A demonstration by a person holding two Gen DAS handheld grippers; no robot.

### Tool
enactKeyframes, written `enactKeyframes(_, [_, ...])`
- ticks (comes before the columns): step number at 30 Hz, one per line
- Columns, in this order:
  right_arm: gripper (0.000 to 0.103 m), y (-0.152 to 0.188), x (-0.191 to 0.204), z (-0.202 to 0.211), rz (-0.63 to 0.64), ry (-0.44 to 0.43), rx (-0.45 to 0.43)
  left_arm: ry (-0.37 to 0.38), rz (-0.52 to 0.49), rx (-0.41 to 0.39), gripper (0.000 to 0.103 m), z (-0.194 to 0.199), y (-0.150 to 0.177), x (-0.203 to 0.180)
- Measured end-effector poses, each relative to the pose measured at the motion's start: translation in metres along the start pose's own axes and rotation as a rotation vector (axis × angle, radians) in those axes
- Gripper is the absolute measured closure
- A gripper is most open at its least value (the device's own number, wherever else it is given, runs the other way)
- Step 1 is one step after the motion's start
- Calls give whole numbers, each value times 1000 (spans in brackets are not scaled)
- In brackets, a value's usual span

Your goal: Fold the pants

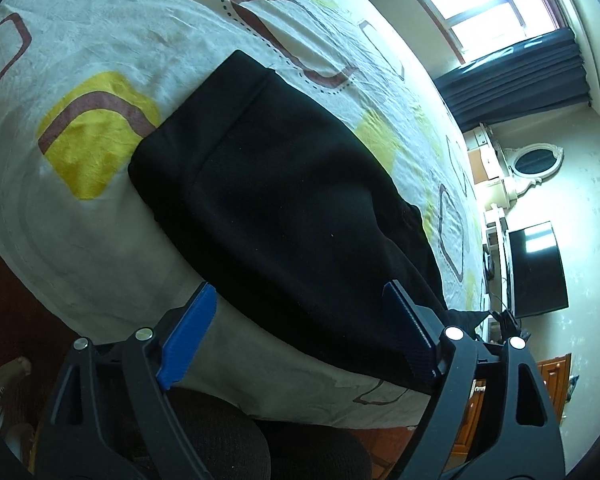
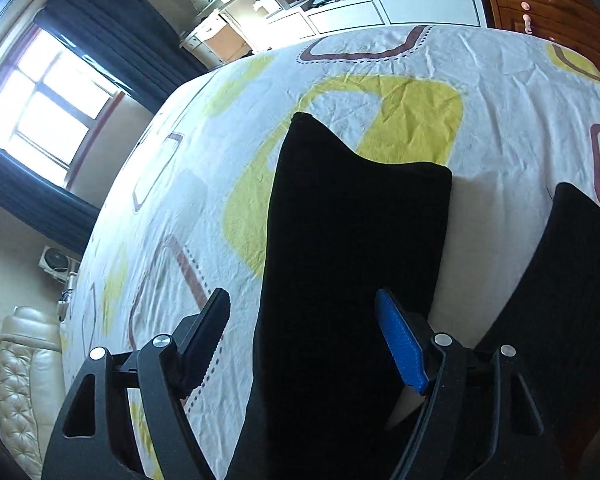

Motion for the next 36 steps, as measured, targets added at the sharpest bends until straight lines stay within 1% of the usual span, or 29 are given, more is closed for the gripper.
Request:
enactKeyframes(2, [29,-3,8,-21,10,43,25,-13,-2,7,16,-5,1,1])
enactKeyframes(4, [29,-2,18,-31,38,28,41,-25,19,26,16,-12,3,5])
enactKeyframes(5, [30,-3,20,-35,29,15,44,-30,38,36,16,-16,4,8])
enactKeyframes(6, [50,-10,16,-44,0,-4,49,-33,65,44,16,-20,5,12])
enactKeyframes(8, [77,-9,7,-46,-46,-61,82,-24,116,66,16,-26,9,17])
enactKeyframes(9, [88,-9,3,-43,-51,-93,84,-20,134,76,16,-29,12,18])
enactKeyframes(10, [91,-9,-2,-36,-55,-123,81,-15,139,80,16,-31,14,18])
enactKeyframes(12, [94,-9,-15,-13,-69,-186,62,-14,105,82,16,-33,18,11])
enactKeyframes(14, [95,-9,-31,13,-59,-234,39,-7,55,80,16,-33,23,-1])
enactKeyframes(16, [95,-5,-55,42,-55,-276,18,20,7,79,16,-34,30,-17])
enactKeyframes(19, [95,12,-107,75,-104,-287,-6,77,-36,105,16,-41,49,-38])
enactKeyframes(21, [95,25,-143,79,-161,-286,15,112,-49,130,16,-51,61,-50])
enactKeyframes(24, [95,45,-182,66,-242,-268,70,152,-51,190,16,-77,84,-69])
enactKeyframes(26, [95,55,-194,59,-277,-292,83,198,-10,236,16,-97,101,-81])
enactKeyframes(30, [94,59,-192,57,-251,-306,63,300,80,290,16,-132,125,-106])
enactKeyframes(31, [92,59,-191,57,-258,-317,67,332,98,299,16,-140,130,-111])
enactKeyframes(33, [83,60,-193,54,-292,-353,75,363,120,300,16,-154,134,-120])
enactKeyframes(34, [82,61,-194,53,-309,-366,73,364,127,294,15,-159,135,-122])
enactKeyframes(36, [73,59,-192,52,-321,-388,71,354,130,267,15,-165,134,-121])
Point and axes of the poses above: each gripper's, at about its wrist camera, not at the fingertips, and z roughly against the way its jaws point, x to its left, y to its underside, the point moved 3 cm from there along -z, roughly the way its jaws point, and after that the axes turned 4 degrees about y, right-handed, at the moved point
